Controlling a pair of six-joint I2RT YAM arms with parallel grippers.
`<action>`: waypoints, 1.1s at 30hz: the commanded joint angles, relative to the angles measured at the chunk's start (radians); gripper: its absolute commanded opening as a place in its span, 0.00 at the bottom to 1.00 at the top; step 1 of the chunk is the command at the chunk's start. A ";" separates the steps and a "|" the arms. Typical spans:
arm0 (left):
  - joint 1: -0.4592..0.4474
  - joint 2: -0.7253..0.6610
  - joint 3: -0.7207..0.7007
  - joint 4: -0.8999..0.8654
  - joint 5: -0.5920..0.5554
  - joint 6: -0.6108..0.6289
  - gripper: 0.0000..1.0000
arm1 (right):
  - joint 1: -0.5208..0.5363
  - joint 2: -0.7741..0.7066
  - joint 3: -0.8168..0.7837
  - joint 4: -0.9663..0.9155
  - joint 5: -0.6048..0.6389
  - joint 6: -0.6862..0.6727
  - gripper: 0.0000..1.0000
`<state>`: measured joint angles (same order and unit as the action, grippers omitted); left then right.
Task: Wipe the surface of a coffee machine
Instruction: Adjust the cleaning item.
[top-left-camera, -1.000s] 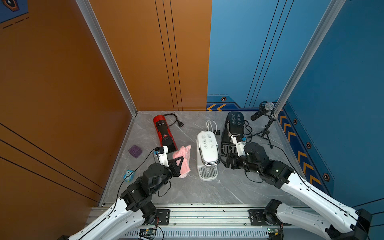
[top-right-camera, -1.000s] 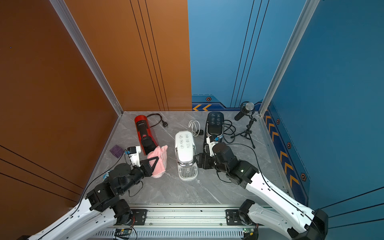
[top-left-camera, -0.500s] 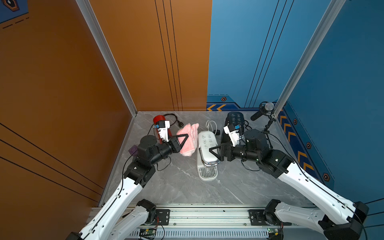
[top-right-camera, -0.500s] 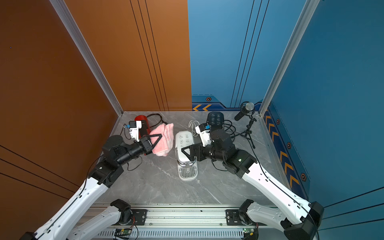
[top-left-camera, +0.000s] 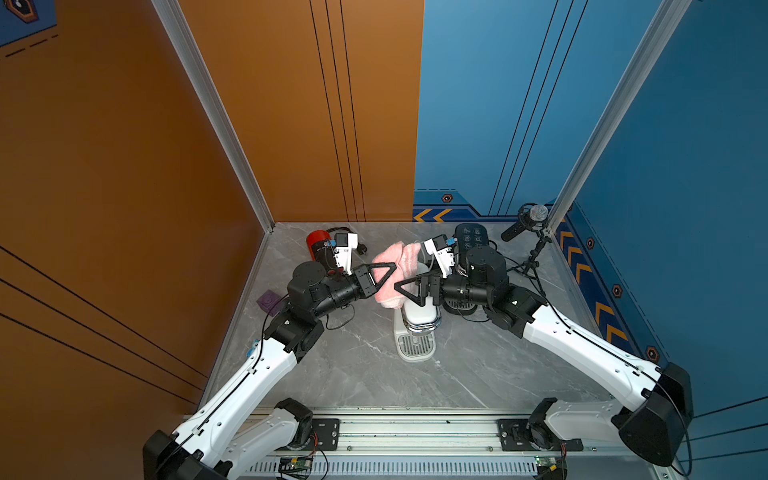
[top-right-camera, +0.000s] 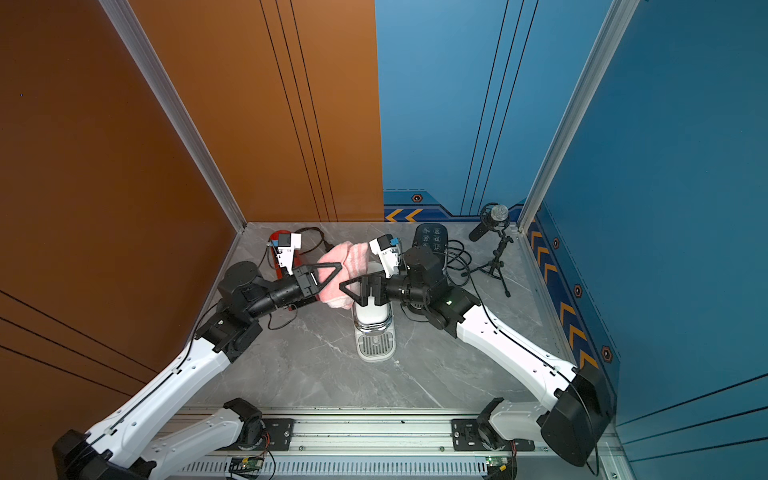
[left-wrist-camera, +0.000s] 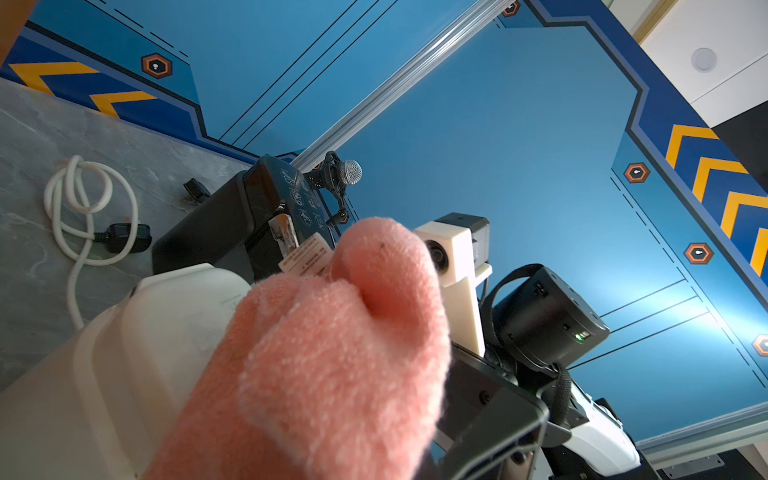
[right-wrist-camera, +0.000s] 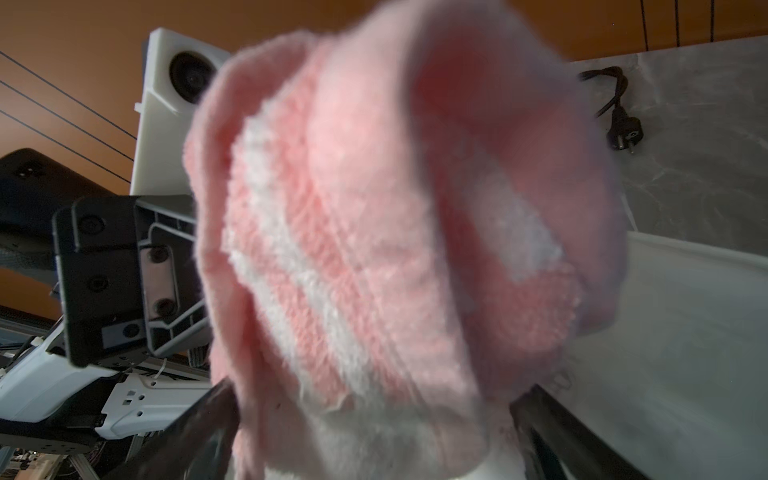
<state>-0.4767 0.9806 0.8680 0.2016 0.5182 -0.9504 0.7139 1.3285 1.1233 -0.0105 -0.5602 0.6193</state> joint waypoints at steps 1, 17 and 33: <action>-0.010 -0.002 -0.001 0.062 0.018 -0.009 0.00 | 0.010 0.035 0.039 0.120 -0.064 0.063 0.94; -0.095 0.040 -0.091 0.062 -0.042 0.012 0.00 | 0.043 -0.043 -0.003 0.178 -0.007 0.092 0.21; -0.067 -0.005 -0.173 0.061 -0.091 0.014 0.80 | 0.117 -0.311 -0.149 -0.034 0.267 0.054 0.00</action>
<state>-0.5682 0.9871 0.7136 0.3099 0.4313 -0.9512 0.8230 1.0977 0.9676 -0.0357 -0.3939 0.7097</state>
